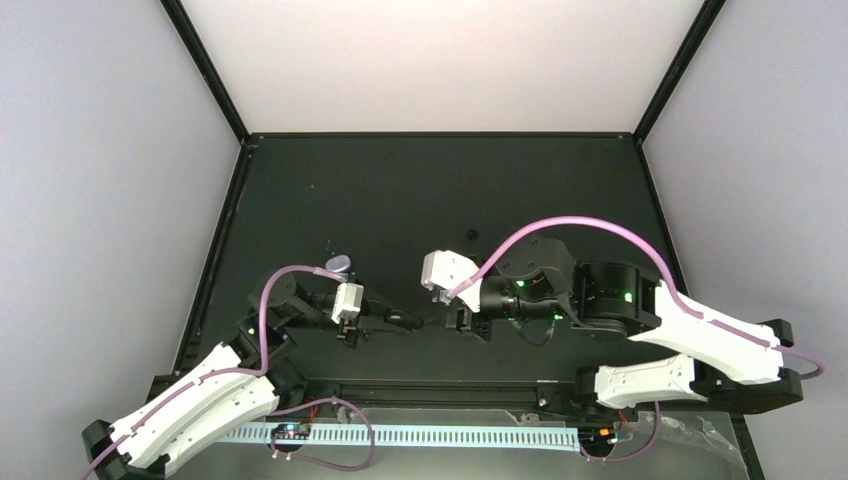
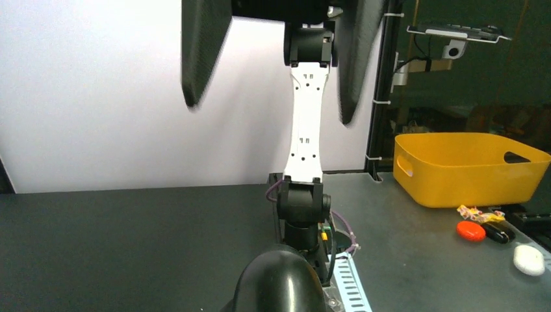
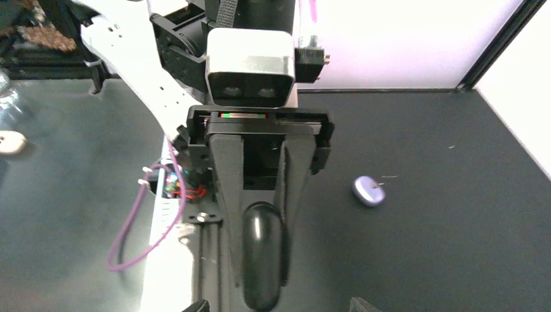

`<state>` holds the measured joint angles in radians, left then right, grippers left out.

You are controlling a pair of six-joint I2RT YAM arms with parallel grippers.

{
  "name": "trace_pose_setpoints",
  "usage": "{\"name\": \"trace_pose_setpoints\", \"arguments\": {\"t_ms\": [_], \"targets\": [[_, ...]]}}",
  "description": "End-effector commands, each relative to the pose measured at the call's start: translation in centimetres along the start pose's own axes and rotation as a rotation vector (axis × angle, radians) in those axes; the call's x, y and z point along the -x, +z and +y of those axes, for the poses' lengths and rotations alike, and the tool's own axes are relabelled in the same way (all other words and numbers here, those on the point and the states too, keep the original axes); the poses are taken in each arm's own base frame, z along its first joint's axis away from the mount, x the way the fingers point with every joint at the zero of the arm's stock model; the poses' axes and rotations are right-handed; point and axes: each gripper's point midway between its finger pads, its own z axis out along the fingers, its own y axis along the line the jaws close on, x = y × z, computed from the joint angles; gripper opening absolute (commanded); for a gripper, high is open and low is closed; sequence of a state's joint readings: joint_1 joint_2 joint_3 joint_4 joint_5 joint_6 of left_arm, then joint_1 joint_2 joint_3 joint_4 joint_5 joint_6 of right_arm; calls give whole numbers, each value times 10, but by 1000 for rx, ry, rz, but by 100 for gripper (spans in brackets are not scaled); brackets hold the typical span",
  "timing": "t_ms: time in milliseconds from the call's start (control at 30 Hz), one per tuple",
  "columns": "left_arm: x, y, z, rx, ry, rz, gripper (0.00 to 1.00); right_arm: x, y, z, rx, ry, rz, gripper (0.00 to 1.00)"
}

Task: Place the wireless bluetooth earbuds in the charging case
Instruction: Place the earbud in the charging case, then open the charging case.

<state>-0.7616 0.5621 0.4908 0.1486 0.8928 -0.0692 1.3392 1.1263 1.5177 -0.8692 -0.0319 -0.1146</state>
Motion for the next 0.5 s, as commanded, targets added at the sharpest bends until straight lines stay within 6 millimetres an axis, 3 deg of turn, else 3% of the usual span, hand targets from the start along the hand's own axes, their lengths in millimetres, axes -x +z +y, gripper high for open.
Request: {"name": "trace_pose_setpoints", "arguments": {"t_ms": [0,200,467], "targets": [[28,-4,-2,24,66,-69,2,-3,26,7,44,56,-27,60],[48,-7,-1,48,31,-150,2,3,34,-3,-18,128,-186,81],[51,-9,-5,29,32,-174,2,3,35,-23,-128,157,-212,82]]}}
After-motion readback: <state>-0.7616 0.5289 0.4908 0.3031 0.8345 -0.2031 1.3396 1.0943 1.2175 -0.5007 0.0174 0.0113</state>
